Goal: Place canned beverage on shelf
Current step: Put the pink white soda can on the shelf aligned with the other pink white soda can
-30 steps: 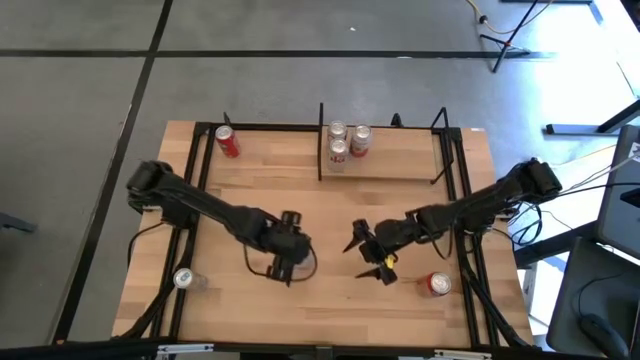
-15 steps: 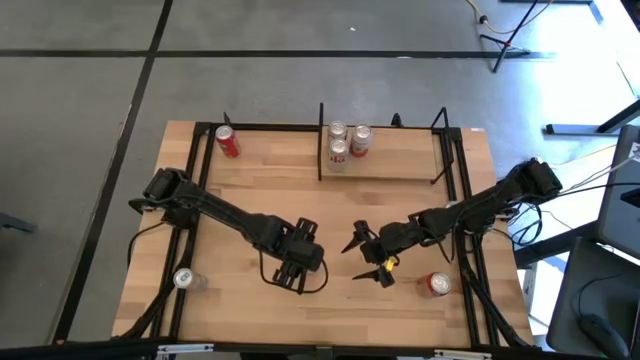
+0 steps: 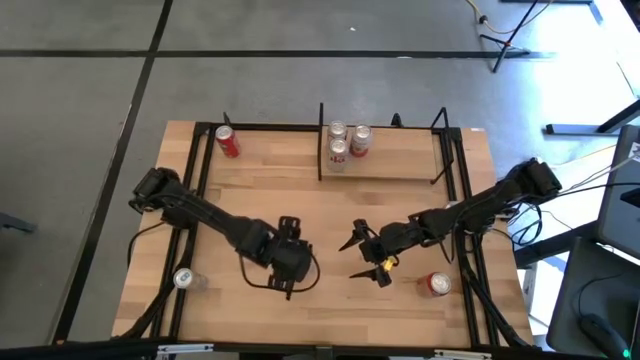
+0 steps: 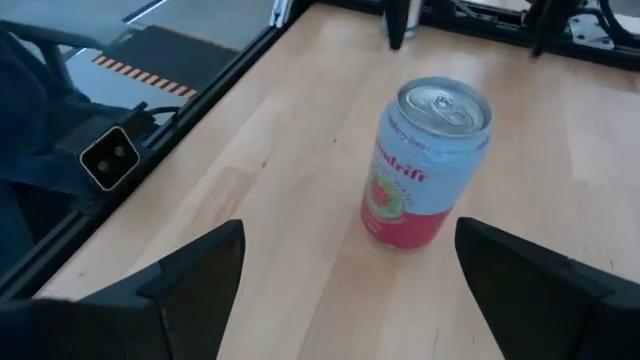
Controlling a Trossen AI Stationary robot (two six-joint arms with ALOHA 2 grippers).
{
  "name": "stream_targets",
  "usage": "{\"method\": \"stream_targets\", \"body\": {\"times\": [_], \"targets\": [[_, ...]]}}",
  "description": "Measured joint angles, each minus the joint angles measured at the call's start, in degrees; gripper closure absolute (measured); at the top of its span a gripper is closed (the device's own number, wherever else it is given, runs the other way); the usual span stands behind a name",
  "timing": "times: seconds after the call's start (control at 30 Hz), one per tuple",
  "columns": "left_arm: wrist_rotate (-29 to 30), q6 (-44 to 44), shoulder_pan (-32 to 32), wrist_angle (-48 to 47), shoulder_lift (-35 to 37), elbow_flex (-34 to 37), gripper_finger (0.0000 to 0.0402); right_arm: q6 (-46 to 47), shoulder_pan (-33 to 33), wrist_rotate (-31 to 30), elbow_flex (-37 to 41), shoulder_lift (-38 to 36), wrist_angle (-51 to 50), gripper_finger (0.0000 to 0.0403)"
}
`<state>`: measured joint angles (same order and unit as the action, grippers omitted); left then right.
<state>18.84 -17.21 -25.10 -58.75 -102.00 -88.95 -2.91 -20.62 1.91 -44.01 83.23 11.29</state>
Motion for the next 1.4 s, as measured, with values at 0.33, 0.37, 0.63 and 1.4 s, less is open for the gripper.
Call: {"method": "stream_targets", "body": {"times": [0.33,0.37,0.63,1.4], "targets": [[16.1,-26.85,-11.85,12.66,0.55,15.92,0.0076,1.59,0.0,-6.92,-0.16,9.53,13.0,0.0057],[16.14,-28.3,-12.83,15.41,0.49,18.26,0.0076,1.59,0.02,-8.41,-0.4,10.59,13.54,0.0057],[22.54,-33.79,-16.18,35.48,0.38,31.06,0.0076,1.17,0.6,-16.91,-5.4,18.73,14.63,0.0057],[35.88,-40.12,-15.78,35.88,0.38,33.56,0.0075,5.89,3.5,-28.93,-8.06,21.69,16.76,0.0057]]}}
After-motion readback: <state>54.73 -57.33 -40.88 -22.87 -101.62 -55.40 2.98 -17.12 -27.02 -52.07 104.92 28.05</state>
